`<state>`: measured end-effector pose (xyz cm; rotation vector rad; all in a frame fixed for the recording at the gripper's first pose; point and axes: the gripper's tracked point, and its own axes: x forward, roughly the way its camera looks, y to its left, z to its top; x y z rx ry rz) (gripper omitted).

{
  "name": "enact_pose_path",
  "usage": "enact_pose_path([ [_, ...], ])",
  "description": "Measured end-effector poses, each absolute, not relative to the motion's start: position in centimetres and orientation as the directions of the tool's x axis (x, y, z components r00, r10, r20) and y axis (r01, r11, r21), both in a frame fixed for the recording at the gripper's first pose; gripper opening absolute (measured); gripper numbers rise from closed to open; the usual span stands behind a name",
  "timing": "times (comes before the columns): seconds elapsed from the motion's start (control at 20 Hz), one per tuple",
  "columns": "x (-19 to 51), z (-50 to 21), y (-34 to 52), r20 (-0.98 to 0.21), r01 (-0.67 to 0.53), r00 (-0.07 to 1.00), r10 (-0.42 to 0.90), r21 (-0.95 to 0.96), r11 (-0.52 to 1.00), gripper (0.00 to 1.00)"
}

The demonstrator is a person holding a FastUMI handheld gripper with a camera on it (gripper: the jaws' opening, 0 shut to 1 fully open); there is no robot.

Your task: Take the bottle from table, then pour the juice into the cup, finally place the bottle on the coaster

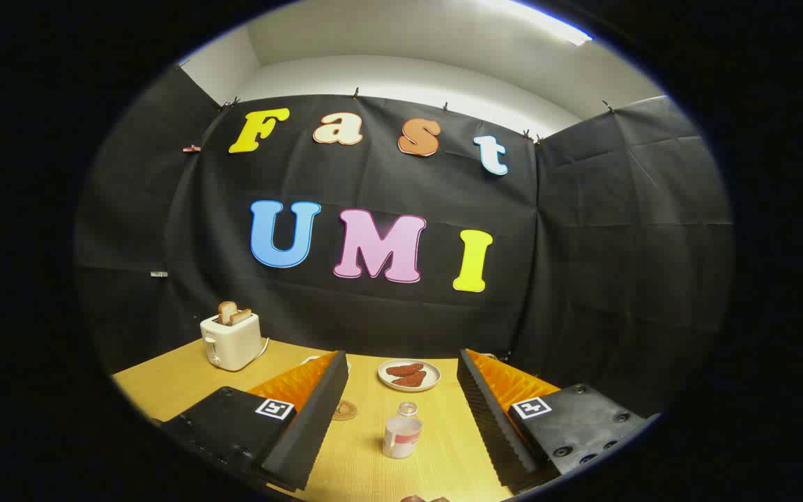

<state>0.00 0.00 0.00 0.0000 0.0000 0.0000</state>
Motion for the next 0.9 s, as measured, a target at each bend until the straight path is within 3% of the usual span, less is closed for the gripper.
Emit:
enact_pose_path([
  [0.9, 1.2, -2.4, 0.2, -0.045, -0.053, 0.998, 0.054, 0.004, 0.999, 0.97],
])
